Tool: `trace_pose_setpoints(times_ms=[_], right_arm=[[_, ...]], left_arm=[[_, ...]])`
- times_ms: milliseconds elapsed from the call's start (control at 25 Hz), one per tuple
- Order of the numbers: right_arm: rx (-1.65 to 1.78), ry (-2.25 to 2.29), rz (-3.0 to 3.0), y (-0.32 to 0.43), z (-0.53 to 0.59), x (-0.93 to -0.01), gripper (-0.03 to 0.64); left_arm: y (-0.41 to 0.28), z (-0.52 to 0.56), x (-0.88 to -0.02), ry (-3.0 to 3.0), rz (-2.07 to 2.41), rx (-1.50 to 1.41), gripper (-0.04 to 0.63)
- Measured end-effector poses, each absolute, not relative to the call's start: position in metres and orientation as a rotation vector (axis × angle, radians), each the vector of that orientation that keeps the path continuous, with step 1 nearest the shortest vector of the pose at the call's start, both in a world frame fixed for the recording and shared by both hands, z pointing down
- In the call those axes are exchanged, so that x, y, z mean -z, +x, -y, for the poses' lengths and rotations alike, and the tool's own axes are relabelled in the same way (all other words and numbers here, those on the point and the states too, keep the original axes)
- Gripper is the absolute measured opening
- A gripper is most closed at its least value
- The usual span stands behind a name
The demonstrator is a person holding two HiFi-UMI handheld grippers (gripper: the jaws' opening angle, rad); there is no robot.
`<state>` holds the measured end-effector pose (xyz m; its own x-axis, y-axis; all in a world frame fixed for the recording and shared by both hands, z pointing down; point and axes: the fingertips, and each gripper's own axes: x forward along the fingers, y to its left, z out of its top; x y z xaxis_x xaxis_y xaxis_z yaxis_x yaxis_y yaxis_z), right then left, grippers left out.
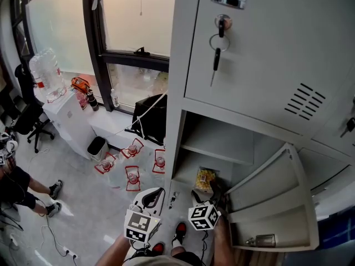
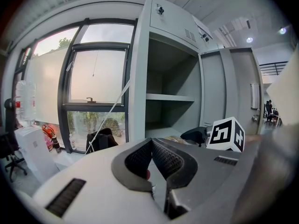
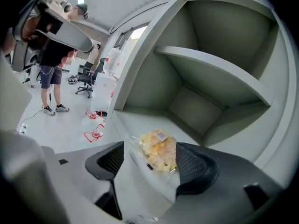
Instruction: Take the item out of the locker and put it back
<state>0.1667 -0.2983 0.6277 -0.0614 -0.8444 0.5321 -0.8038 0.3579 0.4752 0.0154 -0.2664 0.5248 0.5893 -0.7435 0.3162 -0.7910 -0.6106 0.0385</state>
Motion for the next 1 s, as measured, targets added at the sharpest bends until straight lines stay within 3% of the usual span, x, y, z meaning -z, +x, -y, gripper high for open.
trace_pose_setpoints(times_ms=[600, 1000], right_arm=[[0.066, 1.558, 1.923, 0.164, 0.285, -0.582, 0.331], [-0.025, 1.919, 2.096, 0.172, 0.237, -0.499, 0.163]], left_arm=[[0.010, 0.261, -0.512, 2.666, 1.307, -0.378, 0.021], [0.013, 0.237, -0.485, 2.743, 1.272, -0.328, 0.021]])
